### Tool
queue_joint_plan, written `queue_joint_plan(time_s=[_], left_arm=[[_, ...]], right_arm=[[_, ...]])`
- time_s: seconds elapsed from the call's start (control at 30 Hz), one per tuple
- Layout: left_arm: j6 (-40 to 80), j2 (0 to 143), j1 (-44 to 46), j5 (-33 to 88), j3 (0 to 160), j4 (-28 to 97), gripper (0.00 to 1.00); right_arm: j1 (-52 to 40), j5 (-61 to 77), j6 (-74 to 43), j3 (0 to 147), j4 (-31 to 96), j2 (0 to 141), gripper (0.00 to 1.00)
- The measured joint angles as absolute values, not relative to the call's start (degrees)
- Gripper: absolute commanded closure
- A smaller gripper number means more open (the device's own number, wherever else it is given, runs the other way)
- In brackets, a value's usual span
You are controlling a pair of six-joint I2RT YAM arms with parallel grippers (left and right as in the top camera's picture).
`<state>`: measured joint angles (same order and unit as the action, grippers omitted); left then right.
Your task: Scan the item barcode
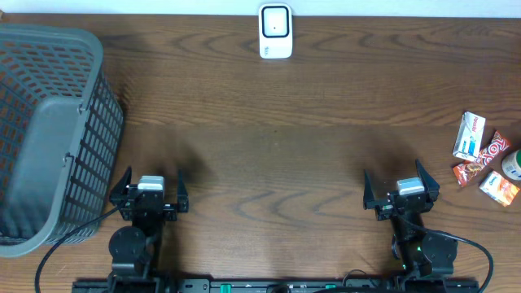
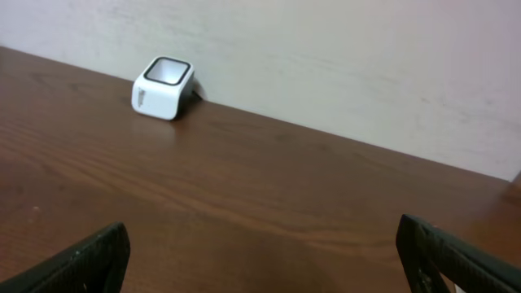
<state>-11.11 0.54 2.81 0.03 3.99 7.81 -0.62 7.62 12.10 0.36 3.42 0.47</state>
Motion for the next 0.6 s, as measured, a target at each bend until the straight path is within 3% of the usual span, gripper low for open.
queue_joint_plan(time_s=[0.6], left_arm=[[-10.5, 0.5, 2.8, 0.0, 2.2, 3.4, 0.00]], right_arm=[[-0.6, 7.6, 12.1, 0.4, 3.4, 0.5, 0.01]])
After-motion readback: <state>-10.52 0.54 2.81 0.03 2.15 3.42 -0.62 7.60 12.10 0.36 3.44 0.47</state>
